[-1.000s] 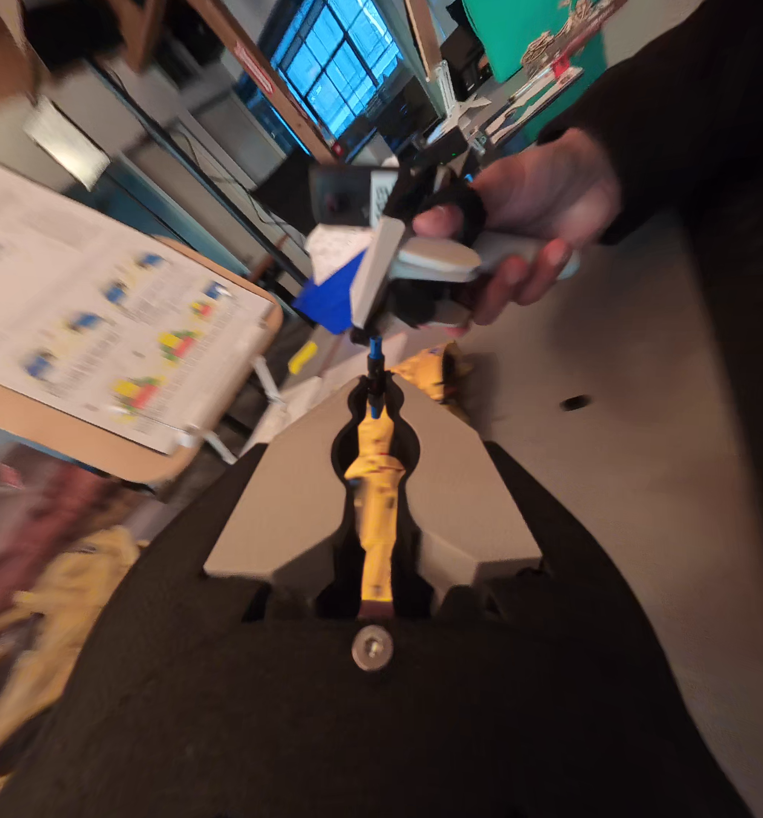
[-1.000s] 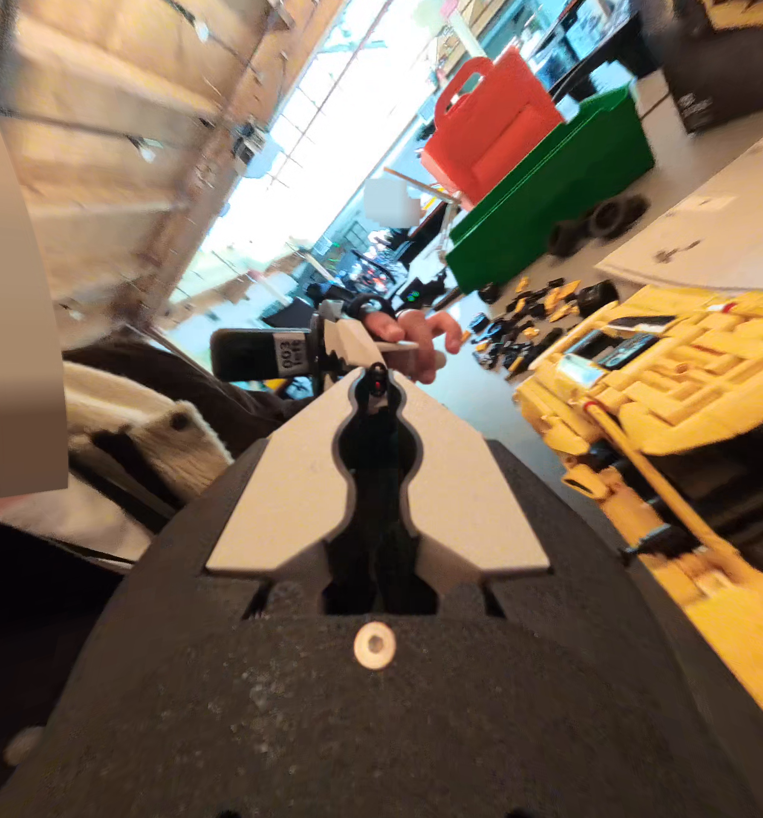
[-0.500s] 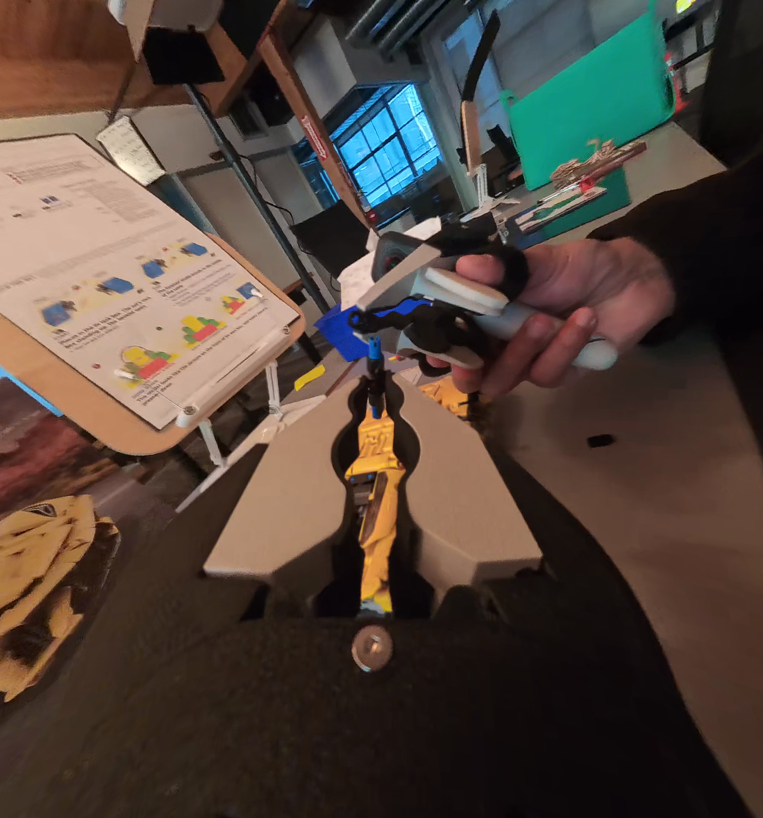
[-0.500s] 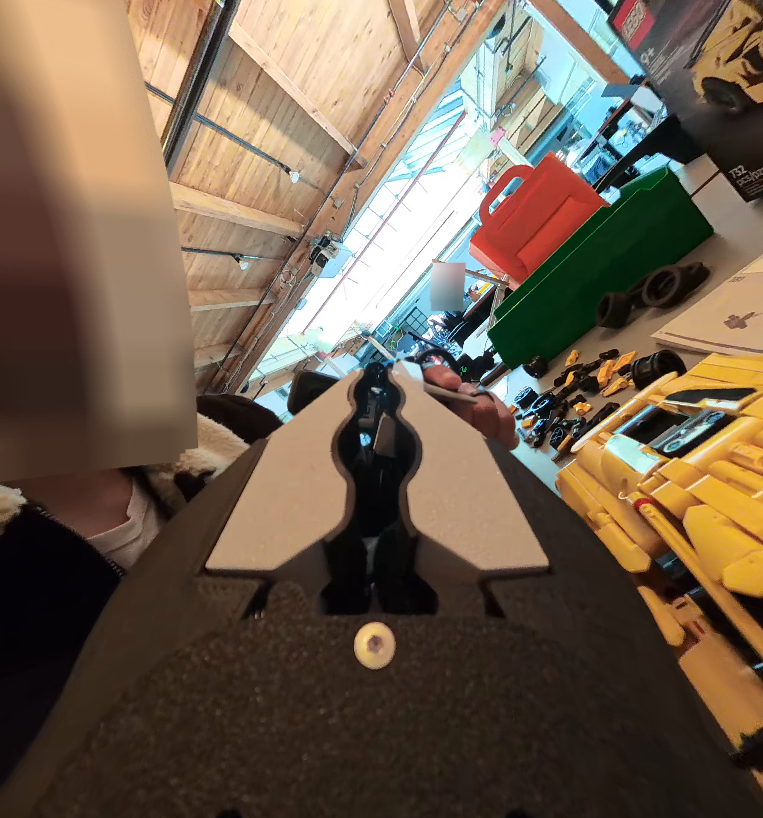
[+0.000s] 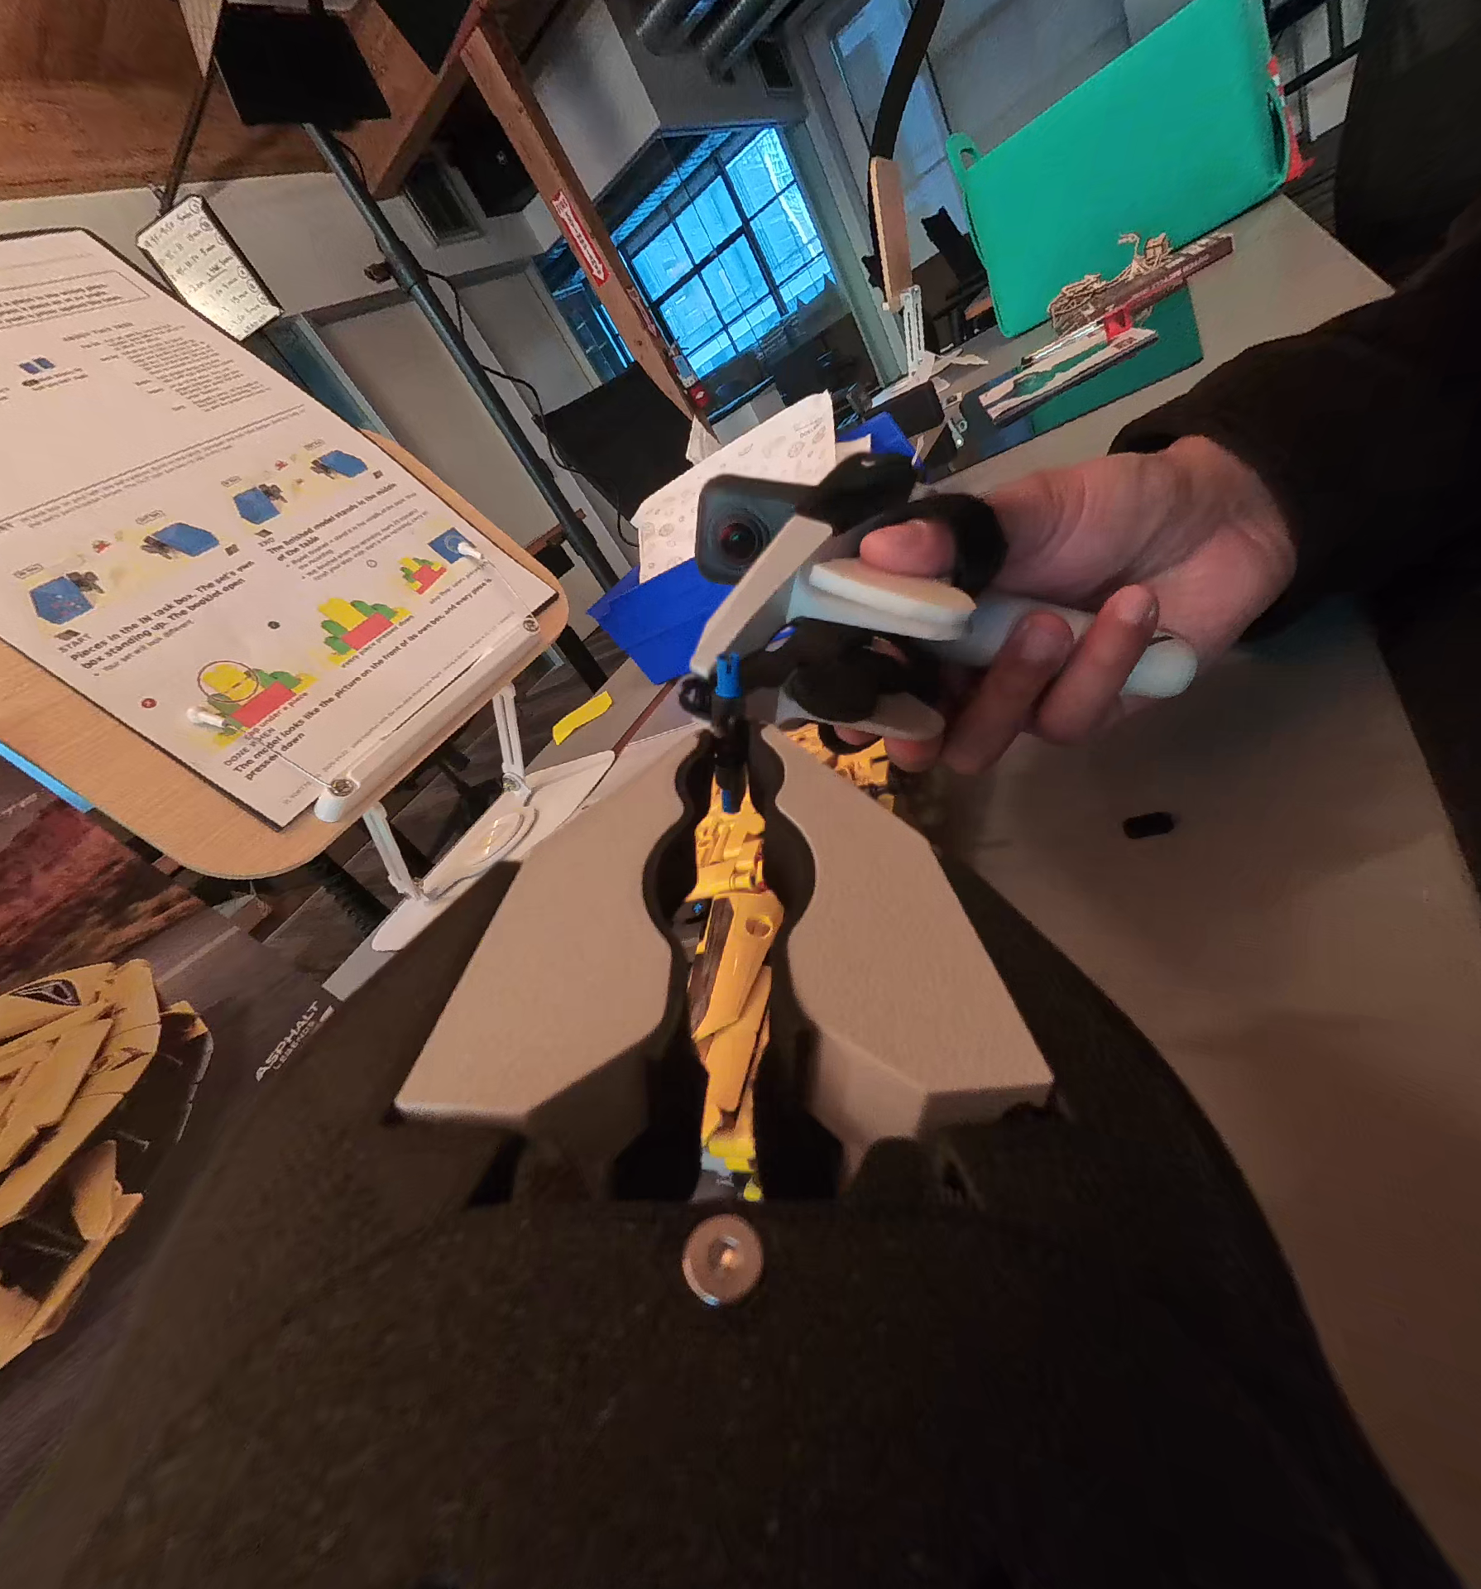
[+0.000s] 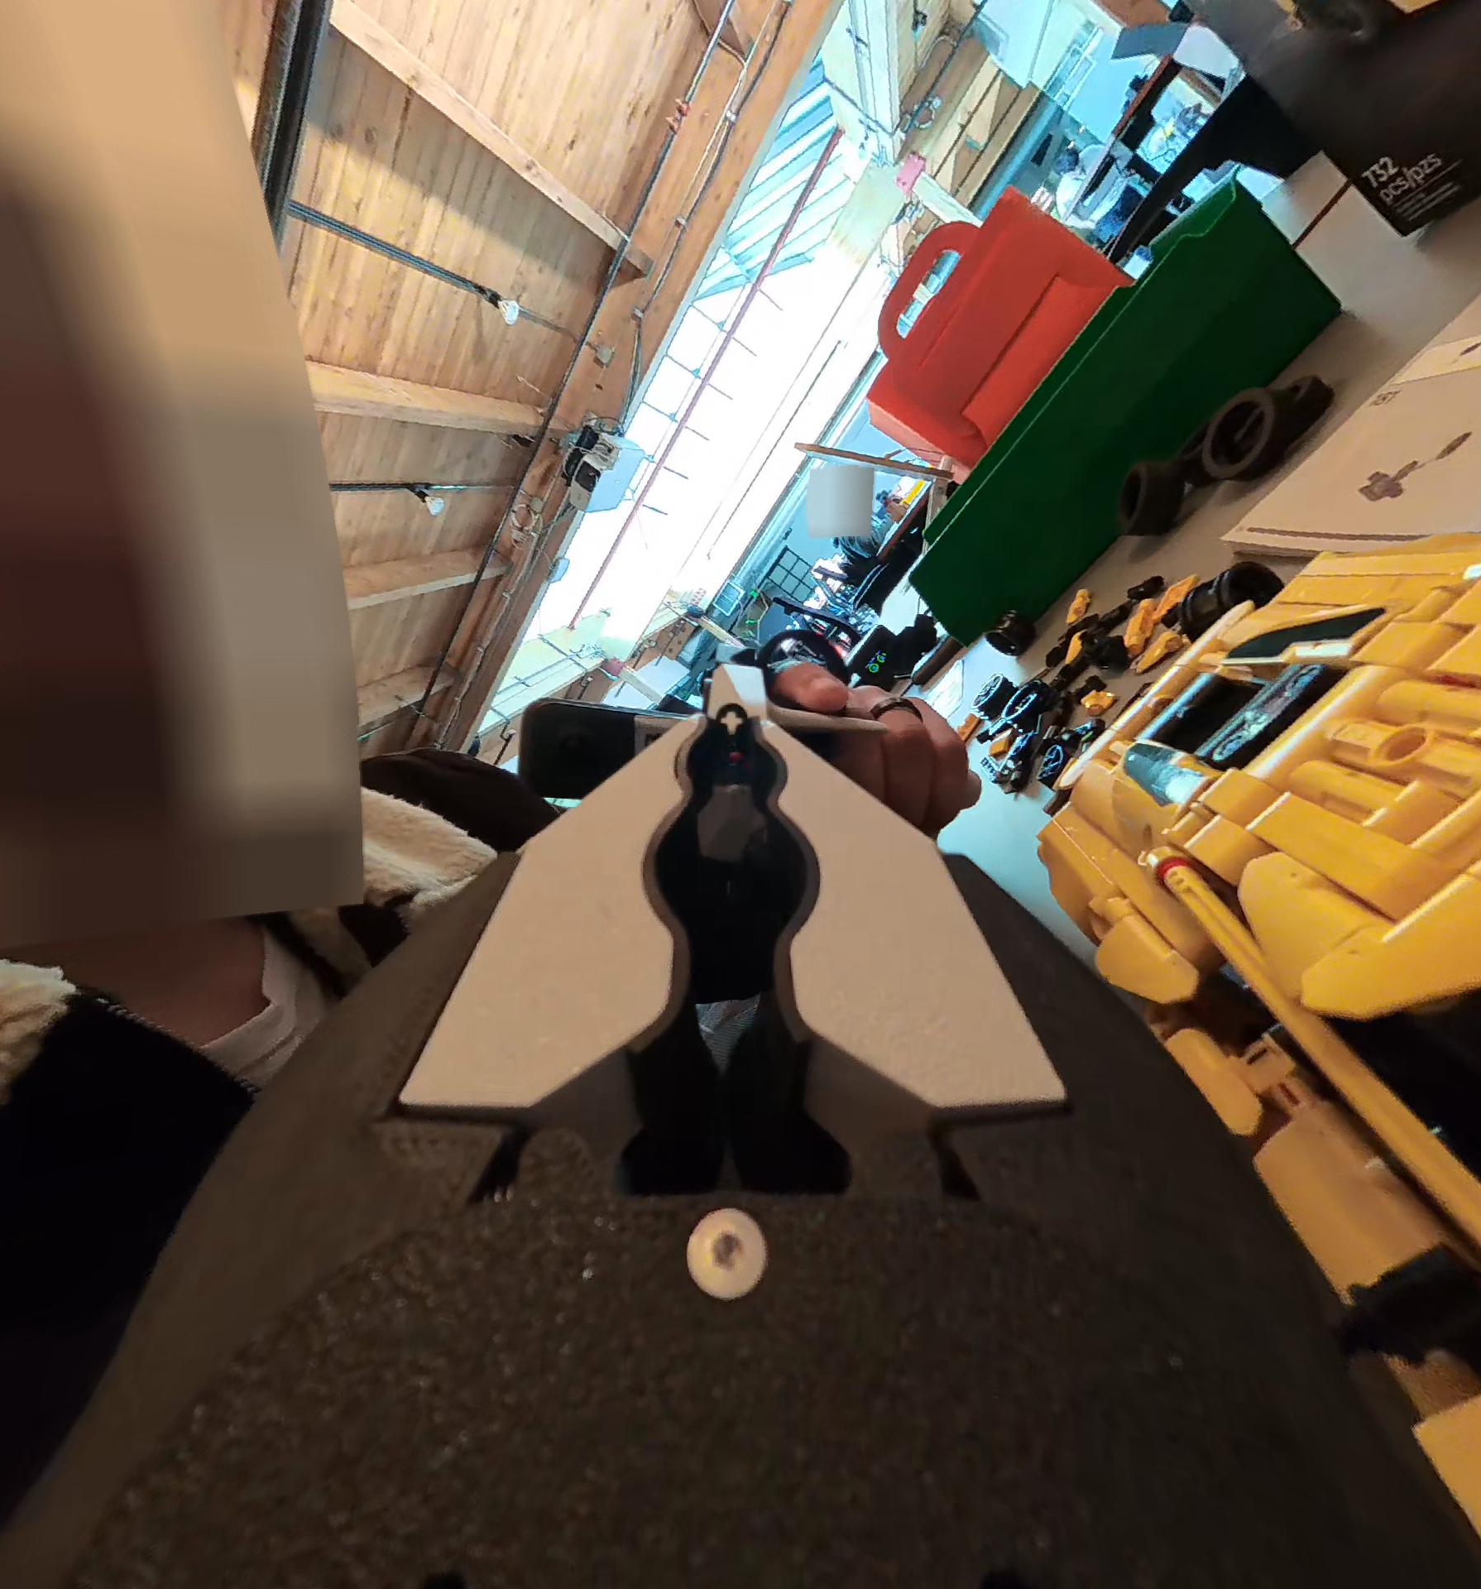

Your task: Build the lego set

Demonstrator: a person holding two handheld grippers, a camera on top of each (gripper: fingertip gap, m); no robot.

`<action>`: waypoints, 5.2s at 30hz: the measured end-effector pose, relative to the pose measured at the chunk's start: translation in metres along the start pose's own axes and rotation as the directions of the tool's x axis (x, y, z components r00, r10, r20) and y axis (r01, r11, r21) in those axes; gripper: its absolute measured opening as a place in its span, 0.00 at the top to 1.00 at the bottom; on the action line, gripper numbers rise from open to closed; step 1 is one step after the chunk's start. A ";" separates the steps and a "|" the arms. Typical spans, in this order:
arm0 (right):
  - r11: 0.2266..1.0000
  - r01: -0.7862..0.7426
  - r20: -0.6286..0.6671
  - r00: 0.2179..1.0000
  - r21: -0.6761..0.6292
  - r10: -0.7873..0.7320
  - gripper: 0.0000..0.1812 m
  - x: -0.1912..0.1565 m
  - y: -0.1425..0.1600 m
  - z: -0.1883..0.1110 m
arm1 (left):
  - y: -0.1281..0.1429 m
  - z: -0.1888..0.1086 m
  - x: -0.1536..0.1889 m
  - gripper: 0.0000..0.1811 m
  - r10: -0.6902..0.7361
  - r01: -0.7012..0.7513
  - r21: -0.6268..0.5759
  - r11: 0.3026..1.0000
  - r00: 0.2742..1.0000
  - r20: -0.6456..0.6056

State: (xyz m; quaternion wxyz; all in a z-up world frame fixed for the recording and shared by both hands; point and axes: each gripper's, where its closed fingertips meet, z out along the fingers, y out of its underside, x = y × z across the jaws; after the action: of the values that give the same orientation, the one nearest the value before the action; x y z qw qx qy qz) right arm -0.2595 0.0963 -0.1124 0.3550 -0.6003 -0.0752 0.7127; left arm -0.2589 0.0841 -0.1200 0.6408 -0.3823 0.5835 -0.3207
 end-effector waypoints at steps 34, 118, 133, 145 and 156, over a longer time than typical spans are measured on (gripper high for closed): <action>0.999 -0.031 -0.015 0.999 -0.009 0.031 0.97 0.006 0.005 0.000 | 0.005 0.001 -0.004 0.96 -0.028 0.027 -0.019 0.999 1.000 -0.002; 0.952 0.008 -0.091 0.995 -0.305 -0.037 0.98 0.009 0.041 -0.016 | 0.010 0.004 0.029 0.97 0.099 -0.110 -0.070 0.992 0.985 -0.139; 0.946 0.010 -0.144 0.988 -0.324 -0.060 0.97 0.014 0.035 -0.022 | 0.016 0.007 0.027 0.97 0.095 -0.107 -0.092 0.990 0.988 -0.124; 0.951 0.012 -0.127 0.990 -0.309 -0.054 1.00 0.011 0.034 -0.021 | 0.015 0.006 0.032 0.97 0.094 -0.107 -0.082 0.991 0.985 -0.147; 0.731 0.329 -0.278 0.770 -0.598 -0.575 0.90 0.046 0.041 -0.070 | 0.030 -0.001 -0.007 0.96 -0.131 0.124 -0.128 0.984 0.990 -0.050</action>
State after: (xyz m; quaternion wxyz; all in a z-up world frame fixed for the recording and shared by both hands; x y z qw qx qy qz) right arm -0.2142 0.0708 -0.1897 0.3550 -0.7807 -0.3280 0.3962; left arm -0.2616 0.1055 -0.1423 0.5766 -0.4486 0.5951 -0.3349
